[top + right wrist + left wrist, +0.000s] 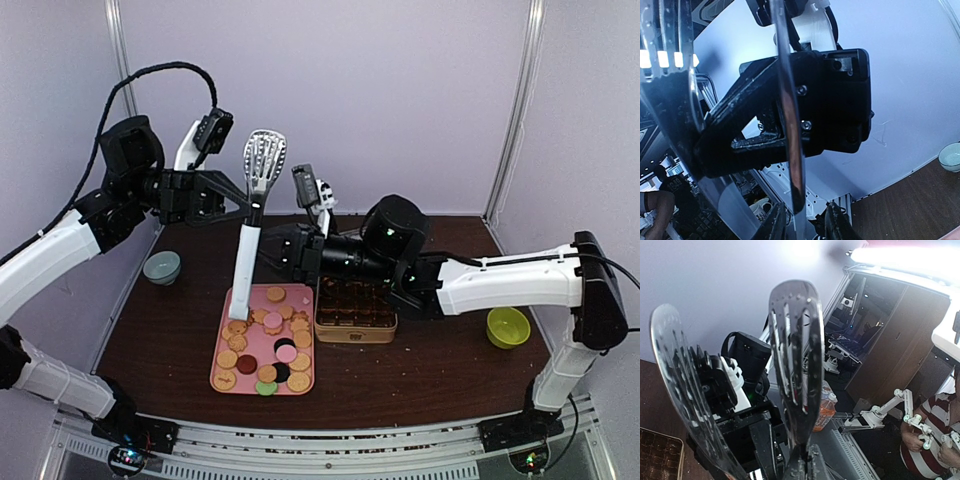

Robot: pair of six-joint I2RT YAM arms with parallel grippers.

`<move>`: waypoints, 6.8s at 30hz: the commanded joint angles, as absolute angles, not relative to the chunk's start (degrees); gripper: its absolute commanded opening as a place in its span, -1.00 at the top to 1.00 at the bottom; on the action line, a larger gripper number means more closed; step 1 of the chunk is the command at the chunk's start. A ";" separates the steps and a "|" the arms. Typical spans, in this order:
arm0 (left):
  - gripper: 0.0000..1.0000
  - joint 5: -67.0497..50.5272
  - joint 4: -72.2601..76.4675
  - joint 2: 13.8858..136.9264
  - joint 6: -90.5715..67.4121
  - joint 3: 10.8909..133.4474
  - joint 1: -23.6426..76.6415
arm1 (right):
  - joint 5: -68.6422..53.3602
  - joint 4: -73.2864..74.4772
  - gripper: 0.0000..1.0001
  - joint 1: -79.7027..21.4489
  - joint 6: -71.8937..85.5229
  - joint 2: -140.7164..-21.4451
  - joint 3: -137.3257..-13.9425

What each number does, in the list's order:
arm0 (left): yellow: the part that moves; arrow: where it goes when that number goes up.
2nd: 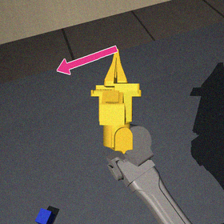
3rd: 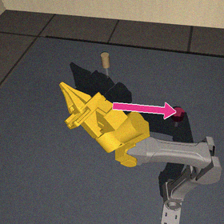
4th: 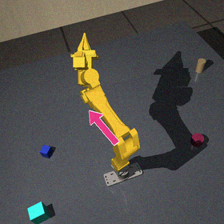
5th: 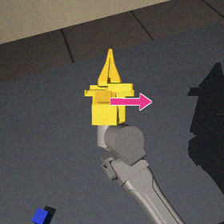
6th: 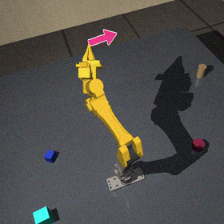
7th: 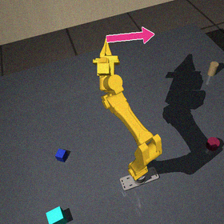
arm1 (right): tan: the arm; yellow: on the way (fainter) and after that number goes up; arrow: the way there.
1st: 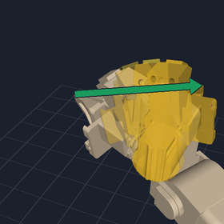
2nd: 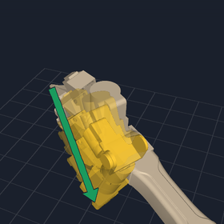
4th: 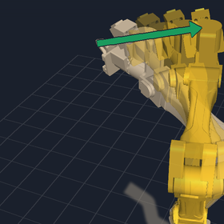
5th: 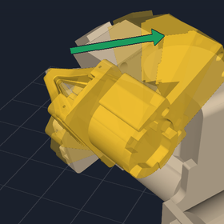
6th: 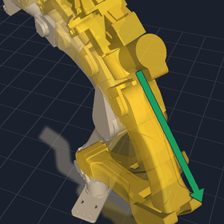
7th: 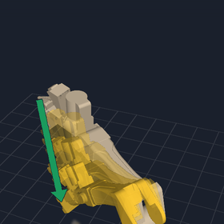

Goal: Pack the cookies
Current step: Pass from the left arm to the right, then pass from the right arm to the left

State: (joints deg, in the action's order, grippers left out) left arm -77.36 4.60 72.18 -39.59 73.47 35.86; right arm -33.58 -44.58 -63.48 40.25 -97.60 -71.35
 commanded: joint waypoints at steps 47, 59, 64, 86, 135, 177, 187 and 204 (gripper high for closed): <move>1.00 -72.81 -20.78 65.25 -11.49 78.34 30.89 | -28.76 -65.24 1.00 -57.67 53.35 -98.47 -63.79; -0.09 -67.92 -47.66 67.57 12.66 85.37 30.78 | -24.21 -16.44 1.00 -60.30 32.72 -95.41 -77.00; -0.14 -60.48 -60.65 71.08 22.63 92.62 30.70 | -21.33 2.08 1.00 -61.87 23.95 -95.58 -82.14; 0.18 -51.06 -94.92 82.46 51.40 103.56 29.96 | -19.17 41.57 1.00 -66.35 7.72 -108.05 -108.52; 1.00 -41.89 -83.02 79.92 43.76 89.38 33.41 | -16.67 42.08 1.00 -66.77 9.45 -108.93 -111.17; -0.01 -47.90 -94.79 80.25 53.90 97.21 31.99 | -19.40 39.36 1.00 -66.72 9.33 -109.07 -109.43; 0.66 -39.85 -82.64 79.28 43.61 95.37 32.32 | -19.11 42.32 1.00 -66.70 9.05 -110.09 -110.70; 0.83 -40.05 -94.59 83.54 53.62 95.84 35.30 | -18.04 46.04 1.00 -66.76 8.38 -112.32 -115.48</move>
State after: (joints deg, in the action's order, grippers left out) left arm -41.15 -87.88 81.45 47.46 95.48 34.65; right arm -18.57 46.50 -66.41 9.28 -112.95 -113.14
